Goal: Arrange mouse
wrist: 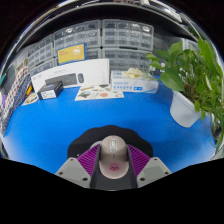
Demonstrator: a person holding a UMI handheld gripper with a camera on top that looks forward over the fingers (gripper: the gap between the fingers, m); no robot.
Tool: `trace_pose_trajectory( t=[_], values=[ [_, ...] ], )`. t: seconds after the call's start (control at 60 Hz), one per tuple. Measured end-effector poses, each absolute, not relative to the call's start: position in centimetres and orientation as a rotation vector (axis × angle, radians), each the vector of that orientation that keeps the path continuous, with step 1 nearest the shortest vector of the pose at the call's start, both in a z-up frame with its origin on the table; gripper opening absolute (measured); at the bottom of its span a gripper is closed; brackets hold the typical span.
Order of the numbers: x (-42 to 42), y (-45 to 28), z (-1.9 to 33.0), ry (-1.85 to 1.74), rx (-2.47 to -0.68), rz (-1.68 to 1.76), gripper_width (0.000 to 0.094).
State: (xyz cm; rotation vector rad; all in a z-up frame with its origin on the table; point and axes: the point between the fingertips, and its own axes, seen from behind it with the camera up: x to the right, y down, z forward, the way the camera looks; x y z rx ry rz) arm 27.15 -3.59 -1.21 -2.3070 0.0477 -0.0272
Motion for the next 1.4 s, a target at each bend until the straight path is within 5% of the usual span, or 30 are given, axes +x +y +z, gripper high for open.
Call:
trace_pose_trajectory(
  t=[0.15,0.317,0.85,1.4],
  values=[
    [27.2,-3.6,-1.2,0.061,-2.326,0.011,0.0509],
    [26.7,-4.2,-0.8,0.006,-2.404,-0.018,0.0871],
    [25.5,-4.4,21.3,0.038,-2.060,0.018,0.0859],
    [24.2,-6.8,22.0,0.001,-2.088,-0.014,0.0858]
  ],
)
